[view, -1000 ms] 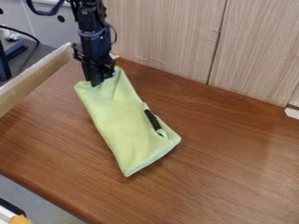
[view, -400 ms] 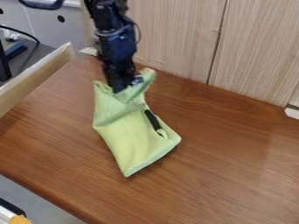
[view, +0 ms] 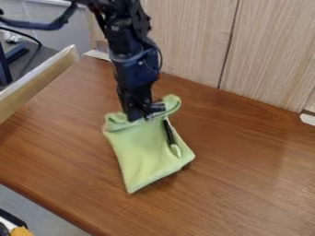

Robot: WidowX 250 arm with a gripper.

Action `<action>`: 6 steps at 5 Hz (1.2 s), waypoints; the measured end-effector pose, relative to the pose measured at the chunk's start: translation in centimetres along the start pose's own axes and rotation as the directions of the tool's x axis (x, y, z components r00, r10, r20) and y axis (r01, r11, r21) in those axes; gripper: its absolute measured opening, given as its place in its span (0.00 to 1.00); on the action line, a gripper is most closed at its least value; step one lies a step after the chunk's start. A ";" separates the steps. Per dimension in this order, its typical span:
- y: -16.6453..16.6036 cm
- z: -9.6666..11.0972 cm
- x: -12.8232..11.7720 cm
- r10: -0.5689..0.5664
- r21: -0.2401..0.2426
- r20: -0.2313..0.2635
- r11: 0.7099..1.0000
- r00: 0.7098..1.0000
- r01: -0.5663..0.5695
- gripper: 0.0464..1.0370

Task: Fold the cloth from top left to bottom right

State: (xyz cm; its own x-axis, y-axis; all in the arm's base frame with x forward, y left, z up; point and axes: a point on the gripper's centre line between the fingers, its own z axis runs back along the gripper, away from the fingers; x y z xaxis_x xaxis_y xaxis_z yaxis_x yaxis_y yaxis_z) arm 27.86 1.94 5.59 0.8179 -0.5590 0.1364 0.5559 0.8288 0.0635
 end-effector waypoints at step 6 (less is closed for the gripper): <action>-4.7 -6.4 -1.3 -0.165 -0.001 -0.113 0.986 0.980 0.166 0.04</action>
State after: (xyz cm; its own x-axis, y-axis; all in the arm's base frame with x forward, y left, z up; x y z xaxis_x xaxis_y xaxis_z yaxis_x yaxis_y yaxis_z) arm 25.17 -1.42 -1.20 0.7265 -0.6870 0.0115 0.6839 0.7247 0.0841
